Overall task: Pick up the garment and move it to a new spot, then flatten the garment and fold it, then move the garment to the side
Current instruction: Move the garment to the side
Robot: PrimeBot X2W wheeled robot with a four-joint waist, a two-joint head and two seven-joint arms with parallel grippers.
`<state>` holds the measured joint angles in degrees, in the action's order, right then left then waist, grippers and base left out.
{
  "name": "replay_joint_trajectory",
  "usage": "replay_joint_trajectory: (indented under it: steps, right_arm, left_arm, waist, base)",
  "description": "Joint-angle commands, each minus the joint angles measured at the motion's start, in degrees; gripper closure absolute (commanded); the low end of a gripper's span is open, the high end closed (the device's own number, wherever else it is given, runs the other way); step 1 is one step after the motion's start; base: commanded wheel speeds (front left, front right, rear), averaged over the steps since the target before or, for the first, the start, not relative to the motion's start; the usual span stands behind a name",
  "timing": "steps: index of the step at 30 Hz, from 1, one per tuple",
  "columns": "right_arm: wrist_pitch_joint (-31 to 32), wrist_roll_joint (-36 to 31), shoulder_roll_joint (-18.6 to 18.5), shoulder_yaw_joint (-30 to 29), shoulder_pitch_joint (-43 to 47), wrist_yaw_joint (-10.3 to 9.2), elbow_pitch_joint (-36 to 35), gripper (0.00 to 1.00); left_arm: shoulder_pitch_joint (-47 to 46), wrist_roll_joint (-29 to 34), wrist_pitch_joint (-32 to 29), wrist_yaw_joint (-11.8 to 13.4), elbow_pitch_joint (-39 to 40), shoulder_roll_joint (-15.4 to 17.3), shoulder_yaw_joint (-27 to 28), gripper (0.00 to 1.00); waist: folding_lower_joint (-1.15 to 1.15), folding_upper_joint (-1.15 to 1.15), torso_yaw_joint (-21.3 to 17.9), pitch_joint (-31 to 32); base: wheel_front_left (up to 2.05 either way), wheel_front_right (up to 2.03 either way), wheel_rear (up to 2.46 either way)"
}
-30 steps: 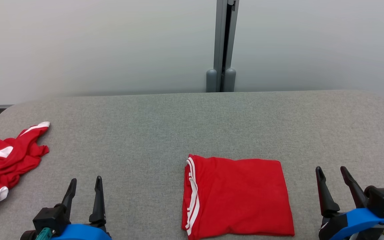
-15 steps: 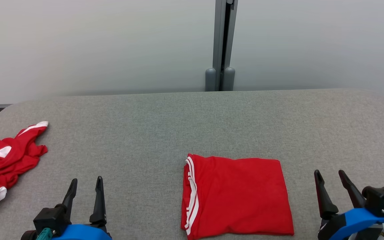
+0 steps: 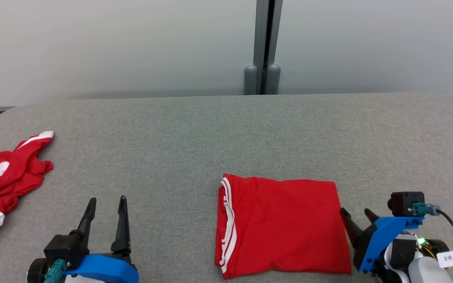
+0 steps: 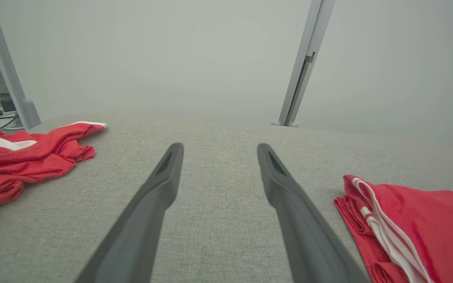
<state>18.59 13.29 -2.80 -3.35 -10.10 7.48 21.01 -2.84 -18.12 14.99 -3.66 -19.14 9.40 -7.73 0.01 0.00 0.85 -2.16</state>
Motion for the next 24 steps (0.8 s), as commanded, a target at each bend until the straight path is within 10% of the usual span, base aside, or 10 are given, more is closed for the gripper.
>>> replay_joint_trajectory:
  steps: [1, 14, 16, 18, 24]
  right_arm:
    - [0.7, -0.3, -0.2, -0.2, -1.7, 0.03, 2.3, 0.0]
    - [2.8, 2.4, -0.1, 3.0, -4.9, 0.02, 19.0, 0.0]
    - [3.7, 3.6, 0.2, 4.6, -5.2, 0.03, 20.7, 0.29]
    - [3.6, 4.5, 0.5, 6.2, -5.6, 0.09, 21.6, 0.92]
    - [0.9, 0.0, 0.1, 7.2, -9.3, 0.02, 20.9, 1.0]
  left_arm:
    - [-0.9, 0.5, 0.3, -0.3, 0.3, -0.1, -0.2, 0.0]
    - [-2.1, 1.0, 0.3, -0.9, 0.4, -0.3, -1.0, 0.0]
    - [-2.1, 1.0, 0.3, -1.0, 0.4, -0.3, -1.0, 0.0]
    - [-2.0, 1.0, 0.3, -1.1, 0.4, -0.4, -1.0, 0.0]
    - [-1.9, 1.2, 0.3, -1.1, 0.8, -0.5, -1.0, 0.0]
  waist:
    - [-0.01, 0.0, 0.8, -0.8]
    - [-0.01, 0.0, 2.8, -1.5]
    - [-0.01, 0.0, 2.8, -1.4]
    - [-0.01, 0.0, 2.7, -1.4]
    - [-0.01, 0.0, 2.1, -1.9]
  base:
    - [0.0, 0.0, 0.0]
    - [0.0, 0.0, 0.0]
    - [0.0, 0.0, 0.0]
    - [0.0, 0.0, 0.0]
    - [0.0, 0.0, 0.0]
